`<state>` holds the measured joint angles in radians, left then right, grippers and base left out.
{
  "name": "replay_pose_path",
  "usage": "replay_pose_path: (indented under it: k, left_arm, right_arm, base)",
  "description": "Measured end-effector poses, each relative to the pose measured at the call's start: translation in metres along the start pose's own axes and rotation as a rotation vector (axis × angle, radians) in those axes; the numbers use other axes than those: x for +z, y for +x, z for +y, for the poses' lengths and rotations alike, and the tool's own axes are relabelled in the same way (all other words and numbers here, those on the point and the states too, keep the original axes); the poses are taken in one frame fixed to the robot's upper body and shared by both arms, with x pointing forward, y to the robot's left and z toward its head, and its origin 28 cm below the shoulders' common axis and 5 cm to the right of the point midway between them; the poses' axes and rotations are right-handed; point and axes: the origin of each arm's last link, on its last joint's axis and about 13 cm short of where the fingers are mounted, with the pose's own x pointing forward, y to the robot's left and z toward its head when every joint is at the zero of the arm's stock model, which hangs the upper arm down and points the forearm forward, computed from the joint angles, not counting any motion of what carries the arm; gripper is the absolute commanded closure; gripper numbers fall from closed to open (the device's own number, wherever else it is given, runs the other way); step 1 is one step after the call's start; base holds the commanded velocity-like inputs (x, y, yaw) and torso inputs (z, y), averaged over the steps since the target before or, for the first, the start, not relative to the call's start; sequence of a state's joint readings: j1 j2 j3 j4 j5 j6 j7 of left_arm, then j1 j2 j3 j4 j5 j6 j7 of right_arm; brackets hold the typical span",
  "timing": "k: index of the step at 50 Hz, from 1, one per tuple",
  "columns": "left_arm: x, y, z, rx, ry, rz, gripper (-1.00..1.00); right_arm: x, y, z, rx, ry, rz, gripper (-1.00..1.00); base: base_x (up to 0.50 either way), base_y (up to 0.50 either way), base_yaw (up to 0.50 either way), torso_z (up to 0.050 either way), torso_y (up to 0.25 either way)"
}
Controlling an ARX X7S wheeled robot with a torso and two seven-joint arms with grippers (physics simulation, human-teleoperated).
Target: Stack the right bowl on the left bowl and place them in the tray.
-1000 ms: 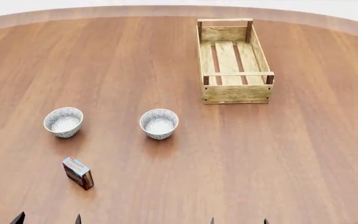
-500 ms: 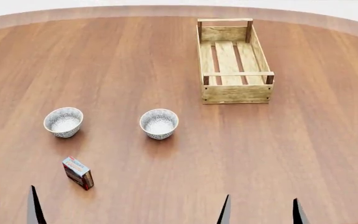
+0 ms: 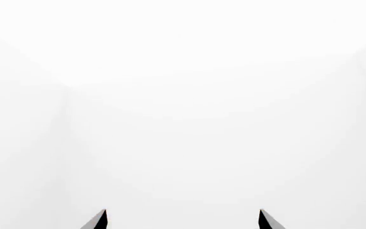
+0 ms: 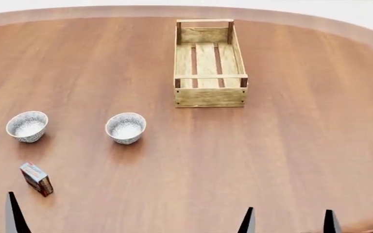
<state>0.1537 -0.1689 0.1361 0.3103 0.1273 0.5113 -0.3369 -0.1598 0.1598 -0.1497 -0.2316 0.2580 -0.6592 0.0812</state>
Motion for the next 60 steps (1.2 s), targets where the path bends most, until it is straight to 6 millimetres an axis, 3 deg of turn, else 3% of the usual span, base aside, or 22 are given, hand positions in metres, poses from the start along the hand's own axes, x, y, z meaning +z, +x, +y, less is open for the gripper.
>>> replay_pose_path:
  k: [19, 27, 60]
  left_arm:
    - [0.0015, -0.0008, 0.0001, 0.001, -0.007, -0.007, -1.00]
    - [0.0020, -0.0016, -0.0005, -0.001, -0.010, -0.007, -1.00]
    - [0.0023, -0.0029, -0.0023, -0.006, -0.023, -0.004, -1.00]
  right_arm:
    - [0.0030, 0.0000, -0.0002, 0.002, 0.022, -0.021, -1.00]
    - [0.0025, 0.0004, -0.0004, -0.006, 0.007, -0.006, -1.00]
    - [0.0075, -0.0009, 0.0037, 0.046, -0.036, -0.022, -1.00]
  base:
    - [0.00, -0.50, 0.00, 0.000, 0.000]
    - [0.00, -0.02, 0.00, 0.000, 0.000]
    - [0.50, 0.00, 0.00, 0.000, 0.000]
